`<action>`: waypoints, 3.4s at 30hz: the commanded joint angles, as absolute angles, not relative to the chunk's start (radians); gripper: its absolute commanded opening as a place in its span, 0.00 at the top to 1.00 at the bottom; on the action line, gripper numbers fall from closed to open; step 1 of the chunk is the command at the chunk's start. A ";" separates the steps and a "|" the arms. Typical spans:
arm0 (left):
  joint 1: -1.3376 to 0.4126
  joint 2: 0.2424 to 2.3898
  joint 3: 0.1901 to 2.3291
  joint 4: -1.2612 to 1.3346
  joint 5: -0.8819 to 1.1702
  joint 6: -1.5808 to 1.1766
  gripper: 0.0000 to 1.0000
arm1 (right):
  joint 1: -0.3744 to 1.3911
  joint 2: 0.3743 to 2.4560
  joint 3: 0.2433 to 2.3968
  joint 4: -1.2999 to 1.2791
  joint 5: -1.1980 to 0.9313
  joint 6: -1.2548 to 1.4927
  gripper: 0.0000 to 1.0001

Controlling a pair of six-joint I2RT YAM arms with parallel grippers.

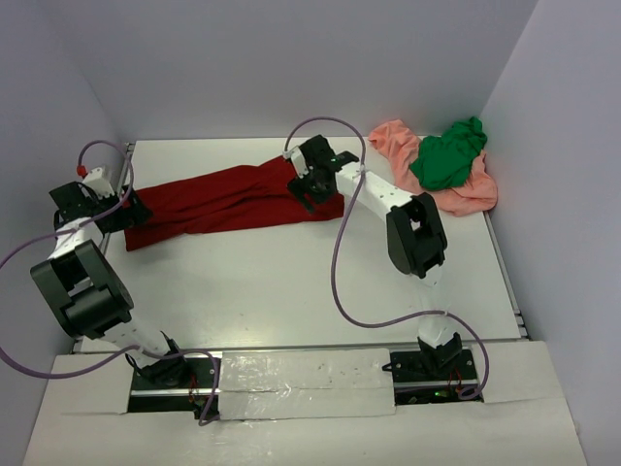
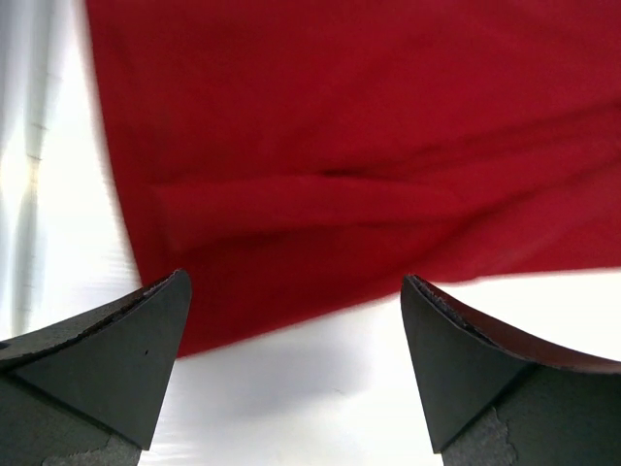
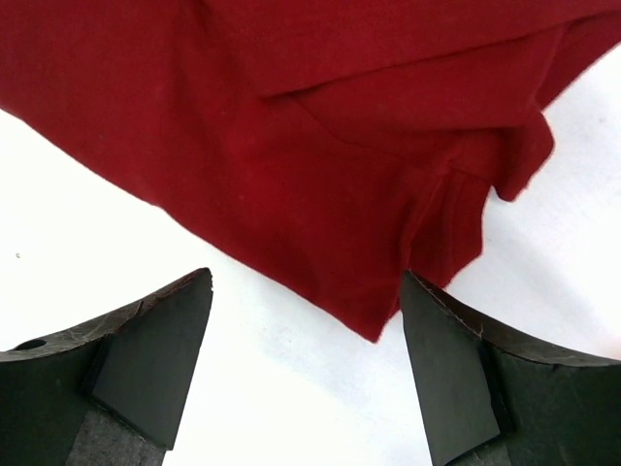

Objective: Fold and stack the t-shirts
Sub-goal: Fold the tshirt

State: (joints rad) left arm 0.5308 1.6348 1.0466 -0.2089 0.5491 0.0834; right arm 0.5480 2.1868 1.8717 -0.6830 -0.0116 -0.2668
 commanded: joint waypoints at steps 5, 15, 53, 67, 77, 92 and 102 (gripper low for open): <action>0.528 1.612 1.063 -0.087 0.436 0.077 0.01 | 0.508 2.143 1.968 -0.745 -0.002 -0.261 0.15; 0.519 1.761 1.187 -0.337 0.523 0.176 0.03 | 0.477 2.154 2.085 -0.796 0.032 -0.221 0.14; 0.495 1.825 1.123 0.066 0.224 0.058 0.87 | 0.443 2.091 2.011 -0.819 -0.028 -0.172 0.14; 0.439 1.640 1.014 0.237 0.259 0.012 0.83 | 0.445 2.054 1.884 -0.753 -0.054 -0.147 0.14; 0.428 1.607 1.088 -0.138 0.453 0.147 0.85 | 0.442 2.005 1.804 -0.701 -0.058 -0.169 0.14; 0.425 1.842 1.190 -0.233 0.354 0.133 1.00 | 0.414 1.963 1.822 -0.706 -0.075 -0.163 0.14; 0.419 1.957 1.212 -0.110 0.287 0.133 1.00 | 0.411 1.957 1.853 -0.733 -0.066 -0.147 0.14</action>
